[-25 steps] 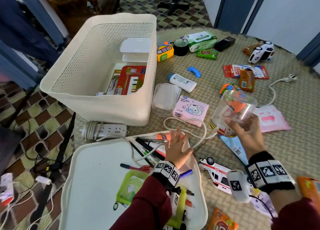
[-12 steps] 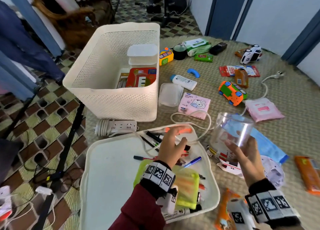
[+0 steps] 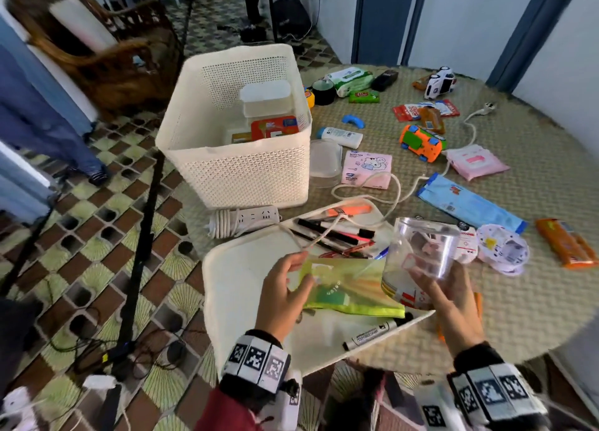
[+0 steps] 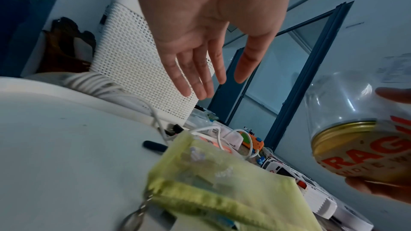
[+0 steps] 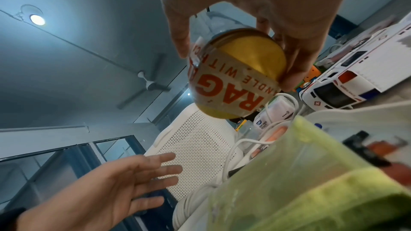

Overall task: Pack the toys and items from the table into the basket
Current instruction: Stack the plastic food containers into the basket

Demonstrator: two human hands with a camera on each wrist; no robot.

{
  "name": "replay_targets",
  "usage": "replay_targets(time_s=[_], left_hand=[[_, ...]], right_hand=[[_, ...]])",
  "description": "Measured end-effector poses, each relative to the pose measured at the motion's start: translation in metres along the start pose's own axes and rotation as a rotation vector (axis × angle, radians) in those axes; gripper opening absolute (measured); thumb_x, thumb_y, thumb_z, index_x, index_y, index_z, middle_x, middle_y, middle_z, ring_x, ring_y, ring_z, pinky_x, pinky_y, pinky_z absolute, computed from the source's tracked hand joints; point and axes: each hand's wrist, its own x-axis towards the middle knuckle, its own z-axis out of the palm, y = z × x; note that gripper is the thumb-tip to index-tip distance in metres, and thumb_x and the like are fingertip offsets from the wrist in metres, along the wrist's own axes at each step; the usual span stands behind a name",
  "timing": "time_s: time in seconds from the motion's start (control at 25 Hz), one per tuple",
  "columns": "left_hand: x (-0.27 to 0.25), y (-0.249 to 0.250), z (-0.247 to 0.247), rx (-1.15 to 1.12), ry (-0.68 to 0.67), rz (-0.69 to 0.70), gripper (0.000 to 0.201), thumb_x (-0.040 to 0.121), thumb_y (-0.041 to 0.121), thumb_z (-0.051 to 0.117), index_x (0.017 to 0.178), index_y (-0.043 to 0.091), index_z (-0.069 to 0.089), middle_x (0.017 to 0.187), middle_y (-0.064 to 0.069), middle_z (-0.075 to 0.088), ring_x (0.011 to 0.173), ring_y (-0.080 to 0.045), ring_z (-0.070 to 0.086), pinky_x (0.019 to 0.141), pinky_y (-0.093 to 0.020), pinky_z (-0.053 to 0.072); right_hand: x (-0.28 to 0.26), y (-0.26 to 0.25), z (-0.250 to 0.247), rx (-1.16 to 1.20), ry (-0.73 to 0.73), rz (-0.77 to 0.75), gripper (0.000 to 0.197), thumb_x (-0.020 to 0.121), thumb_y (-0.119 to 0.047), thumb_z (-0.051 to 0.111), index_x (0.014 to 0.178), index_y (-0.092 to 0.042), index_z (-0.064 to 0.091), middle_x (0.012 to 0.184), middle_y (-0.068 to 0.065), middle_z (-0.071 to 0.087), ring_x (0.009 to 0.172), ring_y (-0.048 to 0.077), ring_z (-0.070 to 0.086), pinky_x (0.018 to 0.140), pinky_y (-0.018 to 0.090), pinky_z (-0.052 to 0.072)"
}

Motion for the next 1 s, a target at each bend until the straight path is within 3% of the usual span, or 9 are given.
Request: replay_targets(time_s=[0.12,0.28,0.36,0.48,0.64,0.76,0.84,0.88,1.0], left_hand=[[-0.03,-0.012,-0.034,0.021,-0.01,-0.023,0.034,0.088,0.011,0.063,0.117,0.027,0.058,0.116,0.012,0.061,0.108,0.0,0.053,0.078,-0.002,0.035],[-0.055,-0.025,-0.086,-0.007,0.039,-0.044,0.034,0.08,0.032,0.058,0.114,0.033,0.058,0.113,0.017,0.061,0.103,0.006,0.053,0.084,-0.014,0.04],[-0.056,-0.032,-0.11,-0.031,0.067,-0.061,0.038,0.076,0.039,0.056,0.114,0.033,0.059,0.113,0.017,0.061,0.104,0.005,0.055,0.088,-0.026,0.044],[-0.043,-0.04,-0.155,-0.041,0.077,-0.059,0.037,0.078,0.036,0.058,0.114,0.031,0.06,0.113,0.017,0.062,0.104,0.004,0.055,0.093,-0.034,0.046],[-0.007,-0.032,-0.219,-0.035,0.025,0.027,0.044,0.081,0.05,0.059,0.118,0.028,0.058,0.113,0.021,0.061,0.104,0.01,0.054,0.091,-0.022,0.043],[0.031,-0.028,-0.268,0.018,-0.004,0.11,0.032,0.09,0.035,0.058,0.121,0.025,0.058,0.115,0.02,0.061,0.105,0.01,0.054,0.092,-0.019,0.043],[0.057,-0.025,-0.294,0.022,-0.021,0.152,0.036,0.086,0.038,0.056,0.12,0.026,0.058,0.117,0.019,0.061,0.107,0.007,0.054,0.093,-0.021,0.043],[0.068,-0.022,-0.305,0.023,-0.035,0.174,0.037,0.085,0.038,0.055,0.119,0.026,0.058,0.117,0.018,0.061,0.108,0.006,0.054,0.093,-0.022,0.043],[0.103,-0.012,-0.328,0.042,-0.076,0.238,0.029,0.092,0.031,0.057,0.121,0.024,0.058,0.117,0.017,0.06,0.107,0.007,0.054,0.095,-0.021,0.042]], right_hand=[[-0.034,0.005,0.021,0.013,0.011,0.006,0.083,0.053,-0.061,0.081,0.115,-0.015,0.05,0.116,0.005,0.067,0.108,0.02,0.063,0.086,0.043,0.054],[-0.062,-0.003,0.058,0.047,-0.026,-0.003,0.078,0.063,-0.049,0.078,0.123,-0.011,0.047,0.117,0.007,0.065,0.101,0.011,0.066,0.067,0.021,0.055],[-0.067,-0.009,0.079,0.002,-0.056,-0.015,0.095,0.051,-0.064,0.078,0.126,-0.015,0.046,0.115,0.002,0.066,0.101,0.011,0.066,0.066,0.019,0.055],[-0.069,-0.015,0.124,-0.026,-0.055,-0.043,0.096,0.045,-0.071,0.075,0.123,-0.019,0.05,0.113,0.001,0.066,0.099,0.012,0.066,0.066,0.019,0.055],[-0.062,-0.022,0.195,-0.011,-0.029,-0.092,0.09,0.052,-0.062,0.072,0.126,-0.015,0.052,0.111,0.0,0.067,0.096,0.011,0.067,0.066,0.016,0.054],[-0.056,-0.027,0.255,0.009,0.007,-0.118,0.087,0.051,-0.065,0.074,0.12,-0.014,0.057,0.108,-0.001,0.069,0.099,0.012,0.066,0.068,0.016,0.053],[-0.053,-0.032,0.287,0.025,0.015,-0.129,0.082,0.055,-0.061,0.071,0.121,-0.014,0.057,0.11,0.0,0.068,0.1,0.009,0.066,0.072,0.016,0.053],[-0.052,-0.033,0.301,0.034,0.015,-0.139,0.085,0.055,-0.065,0.071,0.121,-0.015,0.056,0.112,0.001,0.068,0.101,0.009,0.065,0.076,0.019,0.054],[-0.043,-0.043,0.338,0.026,0.033,-0.149,0.089,0.055,-0.076,0.067,0.122,-0.018,0.056,0.116,0.003,0.067,0.108,0.014,0.063,0.097,0.042,0.049]])
